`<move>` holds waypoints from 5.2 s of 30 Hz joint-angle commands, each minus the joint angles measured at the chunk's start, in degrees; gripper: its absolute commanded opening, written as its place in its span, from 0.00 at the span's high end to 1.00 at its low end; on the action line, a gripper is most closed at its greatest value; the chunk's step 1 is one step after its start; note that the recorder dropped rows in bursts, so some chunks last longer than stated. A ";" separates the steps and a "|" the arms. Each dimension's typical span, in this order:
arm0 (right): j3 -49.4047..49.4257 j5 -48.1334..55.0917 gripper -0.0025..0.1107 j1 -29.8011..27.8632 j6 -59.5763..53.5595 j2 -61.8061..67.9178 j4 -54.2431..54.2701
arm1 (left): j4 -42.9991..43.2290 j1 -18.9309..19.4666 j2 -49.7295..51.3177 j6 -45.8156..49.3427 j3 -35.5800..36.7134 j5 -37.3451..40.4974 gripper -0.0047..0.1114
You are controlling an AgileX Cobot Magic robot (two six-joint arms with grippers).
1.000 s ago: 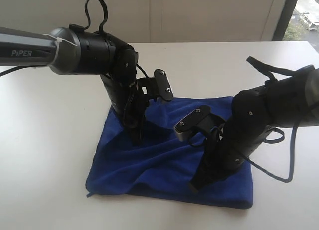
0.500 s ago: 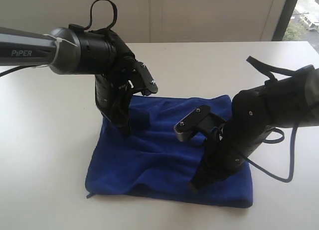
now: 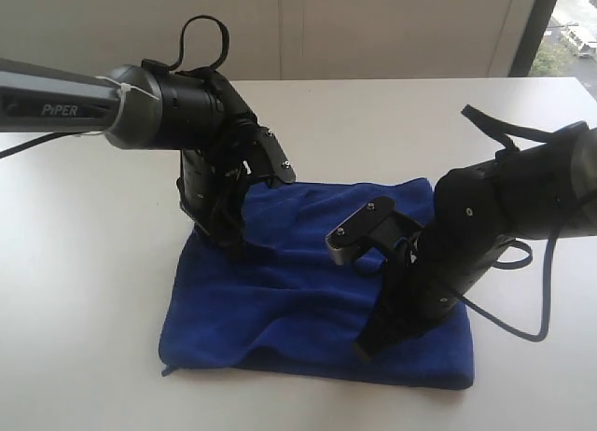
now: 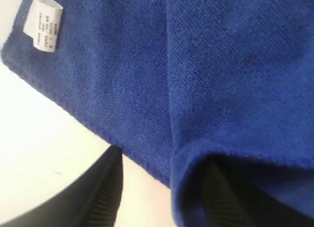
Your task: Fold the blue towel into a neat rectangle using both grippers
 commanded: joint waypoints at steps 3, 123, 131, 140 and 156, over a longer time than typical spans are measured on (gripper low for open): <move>2.06 6.67 0.98 -0.18 0.29 2.57 0.74 | -9.06 -0.23 -2.73 2.44 -1.87 -3.03 0.50; -7.82 12.28 0.98 -1.87 8.96 -13.16 -10.84 | -40.73 -1.35 -14.46 18.80 19.43 1.06 0.96; -18.71 12.03 0.98 -13.60 3.06 -3.35 -10.10 | -38.82 -1.53 -14.73 15.95 24.75 -4.56 0.96; -23.47 10.16 0.98 -18.31 -1.80 8.42 -6.07 | -38.82 -1.53 -15.09 14.67 26.36 -5.45 0.96; -25.00 1.21 0.98 -18.40 -1.42 15.69 -7.64 | -39.09 -1.53 -15.09 14.52 26.36 -3.65 0.96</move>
